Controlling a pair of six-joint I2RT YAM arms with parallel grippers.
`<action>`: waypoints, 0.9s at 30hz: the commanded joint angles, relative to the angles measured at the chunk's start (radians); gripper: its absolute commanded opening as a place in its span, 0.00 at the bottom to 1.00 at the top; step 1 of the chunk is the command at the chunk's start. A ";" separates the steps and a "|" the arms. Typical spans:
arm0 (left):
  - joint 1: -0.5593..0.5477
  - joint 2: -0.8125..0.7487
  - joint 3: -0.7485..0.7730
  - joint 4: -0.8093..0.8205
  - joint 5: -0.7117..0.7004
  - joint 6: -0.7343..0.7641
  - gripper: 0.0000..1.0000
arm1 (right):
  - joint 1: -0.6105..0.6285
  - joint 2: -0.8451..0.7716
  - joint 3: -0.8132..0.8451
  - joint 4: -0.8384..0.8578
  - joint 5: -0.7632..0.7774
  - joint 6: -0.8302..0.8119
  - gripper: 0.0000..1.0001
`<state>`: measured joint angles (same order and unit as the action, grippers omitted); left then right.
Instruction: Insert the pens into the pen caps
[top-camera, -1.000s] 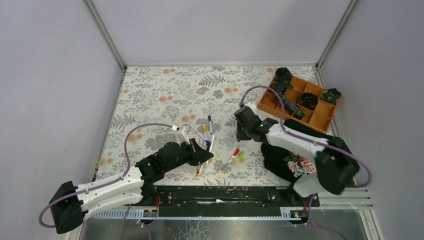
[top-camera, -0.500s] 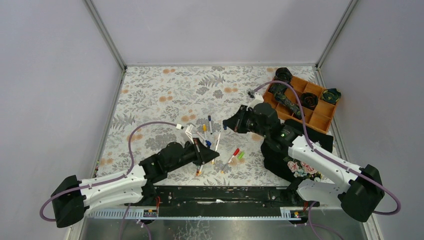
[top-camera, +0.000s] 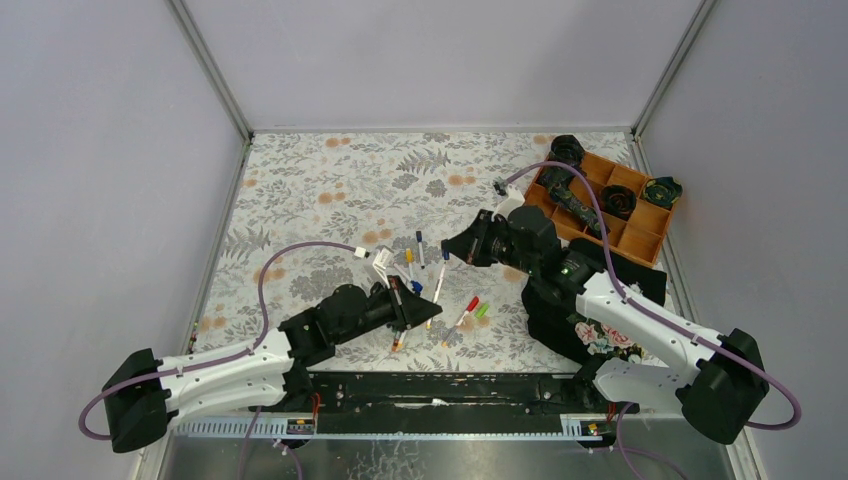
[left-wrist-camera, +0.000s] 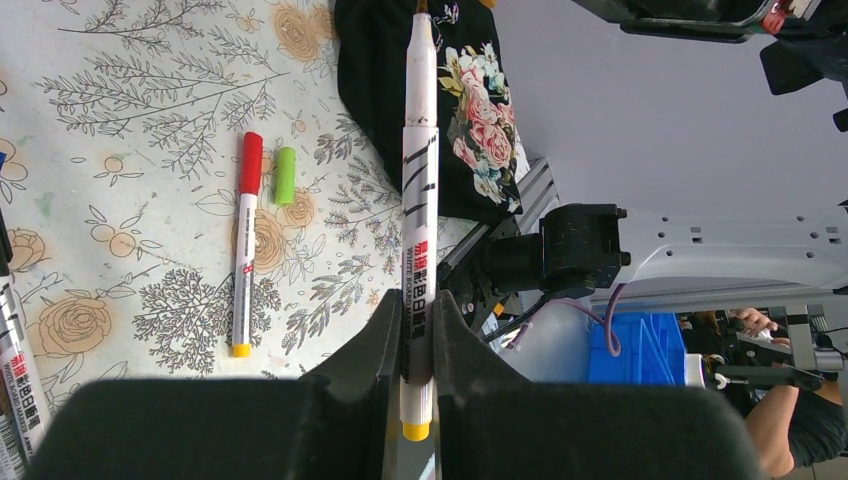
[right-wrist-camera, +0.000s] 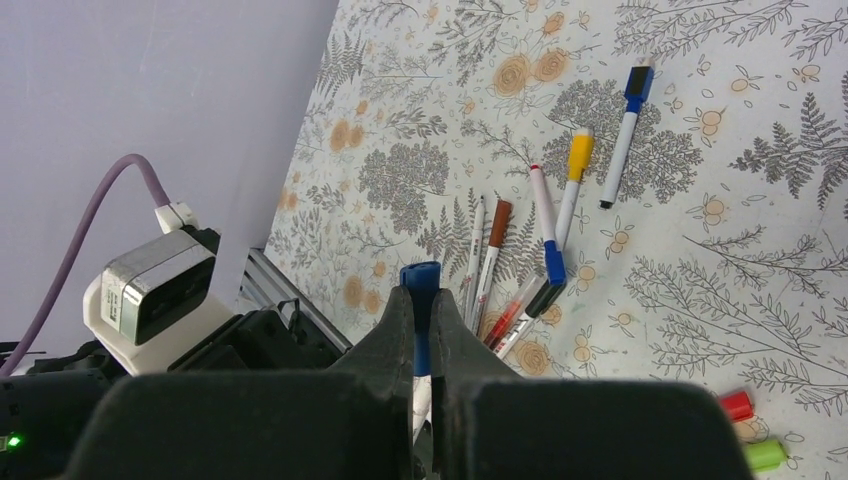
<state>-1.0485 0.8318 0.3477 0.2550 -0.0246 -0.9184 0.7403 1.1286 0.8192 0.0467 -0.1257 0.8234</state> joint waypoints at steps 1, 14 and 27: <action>-0.013 -0.003 0.036 0.070 -0.006 0.025 0.00 | -0.002 -0.007 -0.006 0.062 -0.019 0.005 0.00; -0.031 -0.022 0.038 0.067 -0.027 0.029 0.00 | -0.002 -0.007 -0.016 0.068 -0.027 0.010 0.00; -0.037 -0.027 0.038 0.049 -0.054 0.021 0.00 | -0.003 -0.029 -0.030 0.071 -0.044 0.025 0.00</action>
<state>-1.0786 0.8165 0.3527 0.2543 -0.0425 -0.9096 0.7403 1.1282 0.7959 0.0654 -0.1436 0.8368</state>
